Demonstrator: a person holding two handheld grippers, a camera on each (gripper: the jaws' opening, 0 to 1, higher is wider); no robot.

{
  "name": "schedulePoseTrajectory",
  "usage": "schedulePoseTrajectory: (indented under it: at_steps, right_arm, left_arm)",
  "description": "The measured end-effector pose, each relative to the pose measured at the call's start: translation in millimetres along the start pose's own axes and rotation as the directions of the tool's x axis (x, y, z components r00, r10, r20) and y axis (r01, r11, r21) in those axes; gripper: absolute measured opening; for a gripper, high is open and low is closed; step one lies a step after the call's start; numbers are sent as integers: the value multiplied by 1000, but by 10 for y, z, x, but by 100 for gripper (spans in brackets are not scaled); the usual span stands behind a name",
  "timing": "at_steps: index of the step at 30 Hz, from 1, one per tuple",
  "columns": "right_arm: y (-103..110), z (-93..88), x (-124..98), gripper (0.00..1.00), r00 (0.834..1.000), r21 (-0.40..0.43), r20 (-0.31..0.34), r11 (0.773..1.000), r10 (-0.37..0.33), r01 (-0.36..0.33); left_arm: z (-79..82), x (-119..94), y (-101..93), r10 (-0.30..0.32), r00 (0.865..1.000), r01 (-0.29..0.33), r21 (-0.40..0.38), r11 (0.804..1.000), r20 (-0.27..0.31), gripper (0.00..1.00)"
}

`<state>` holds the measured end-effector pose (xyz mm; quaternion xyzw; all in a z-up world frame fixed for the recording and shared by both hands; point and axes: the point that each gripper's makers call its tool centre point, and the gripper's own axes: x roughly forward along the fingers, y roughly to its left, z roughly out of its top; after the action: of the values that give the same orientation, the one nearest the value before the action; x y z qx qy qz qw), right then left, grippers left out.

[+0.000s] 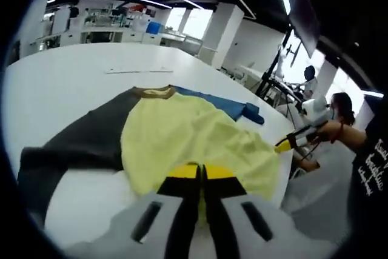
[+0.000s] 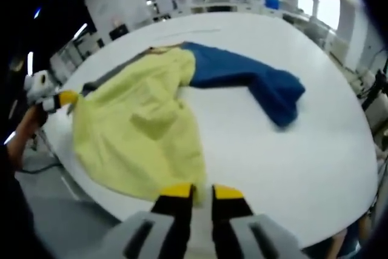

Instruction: Fold the garment on the visible template until the final outline fits inside the template.

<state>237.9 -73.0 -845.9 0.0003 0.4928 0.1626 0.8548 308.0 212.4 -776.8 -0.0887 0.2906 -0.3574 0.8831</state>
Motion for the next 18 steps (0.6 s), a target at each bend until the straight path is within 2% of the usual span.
schedulePoseTrajectory:
  at_steps: [3,10,18]
  right_arm:
    - [-21,0,12,7,1000,3,0,1000,-1,1]
    - [-1,4,24,7,1000,5,1,1000,2,-2]
    - [57,36,24,9,1000,15,19,1000,14,-14]
  left_arm:
    - [-8,195,-32,1,1000,-1,12,1000,-10,0]
    - [-63,502,-43,12,999,-10,51,999,-40,0]
    - [-155,664,28,47,997,-39,111,993,-69,0]
